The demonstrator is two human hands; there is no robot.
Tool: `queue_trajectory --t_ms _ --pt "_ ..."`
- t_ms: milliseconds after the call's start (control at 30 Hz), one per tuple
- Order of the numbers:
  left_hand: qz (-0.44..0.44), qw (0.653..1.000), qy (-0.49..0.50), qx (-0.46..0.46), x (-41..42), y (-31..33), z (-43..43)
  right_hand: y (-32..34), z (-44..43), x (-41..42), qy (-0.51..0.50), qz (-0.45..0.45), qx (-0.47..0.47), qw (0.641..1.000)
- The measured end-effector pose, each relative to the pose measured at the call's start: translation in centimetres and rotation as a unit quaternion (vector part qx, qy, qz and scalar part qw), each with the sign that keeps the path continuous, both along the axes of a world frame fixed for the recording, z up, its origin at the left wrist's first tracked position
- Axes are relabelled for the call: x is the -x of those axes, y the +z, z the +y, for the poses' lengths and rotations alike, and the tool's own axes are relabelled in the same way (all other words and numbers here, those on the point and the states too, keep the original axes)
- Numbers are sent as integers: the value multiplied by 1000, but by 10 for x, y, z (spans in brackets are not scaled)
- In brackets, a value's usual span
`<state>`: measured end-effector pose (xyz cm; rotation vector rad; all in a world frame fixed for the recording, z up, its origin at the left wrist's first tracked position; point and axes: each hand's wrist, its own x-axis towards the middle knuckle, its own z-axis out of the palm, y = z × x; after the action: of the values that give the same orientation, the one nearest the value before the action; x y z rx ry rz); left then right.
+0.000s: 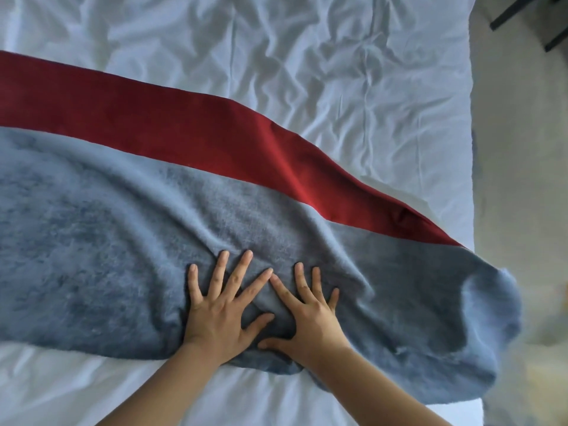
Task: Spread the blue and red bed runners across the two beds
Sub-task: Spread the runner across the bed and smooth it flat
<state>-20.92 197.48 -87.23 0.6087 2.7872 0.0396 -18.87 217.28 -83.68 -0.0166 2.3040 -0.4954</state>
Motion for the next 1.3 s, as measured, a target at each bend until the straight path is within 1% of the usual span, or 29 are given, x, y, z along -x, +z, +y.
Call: queue_trajectory --t_ms 133,200,233,300,400,433,467,533,567,633,700,733,800,867,900,933,967,1000,1067,1200,1233,1300 --pt "4 999 38 25 0 8 19 6 13 6 32 -31 55 997" --pt "8 996 89 10 1 13 43 16 31 16 38 -48 93 994" --pt "15 993 116 -6 4 16 57 22 41 20 26 -38 114 992" --pt "38 987 148 -44 18 26 92 37 65 30 -10 19 137 990" --pt "106 979 117 -131 58 44 159 53 112 49 -49 175 107 978" --pt "120 972 112 -170 71 50 181 56 129 57 -83 204 100 970" --pt "120 965 118 -203 83 56 202 58 147 65 -131 209 97 964" --pt "87 960 132 -232 102 65 238 61 182 80 -247 178 99 947" --pt "58 963 133 -225 109 67 252 61 199 86 -287 152 86 942" --pt "-12 974 126 -188 120 65 273 59 225 94 -311 108 37 944" --pt "-53 978 121 -162 126 61 284 53 241 98 -319 80 1 944" --pt "-55 980 117 -154 128 60 287 49 246 98 -328 75 2 942" --pt "-46 983 107 -140 131 58 292 45 252 100 -356 63 42 931" --pt "-50 986 96 -129 135 58 298 46 255 104 -420 35 103 901" --pt "-50 986 93 -130 138 60 301 46 256 107 -467 23 134 873" --pt "-45 985 90 -137 141 62 305 46 256 110 -519 22 165 838" --pt "-36 984 89 -150 145 65 310 45 256 112 -563 35 182 806" --pt "-23 981 90 -169 150 70 316 45 254 116 -593 59 190 780" --pt "13 971 95 -221 161 81 326 55 251 126 -627 120 206 742" --pt "107 943 82 -306 191 104 346 94 258 165 -627 278 216 695" --pt "124 939 71 -314 198 106 350 101 261 177 -617 305 207 695" --pt "144 938 53 -311 209 106 356 104 271 200 -598 337 181 705"
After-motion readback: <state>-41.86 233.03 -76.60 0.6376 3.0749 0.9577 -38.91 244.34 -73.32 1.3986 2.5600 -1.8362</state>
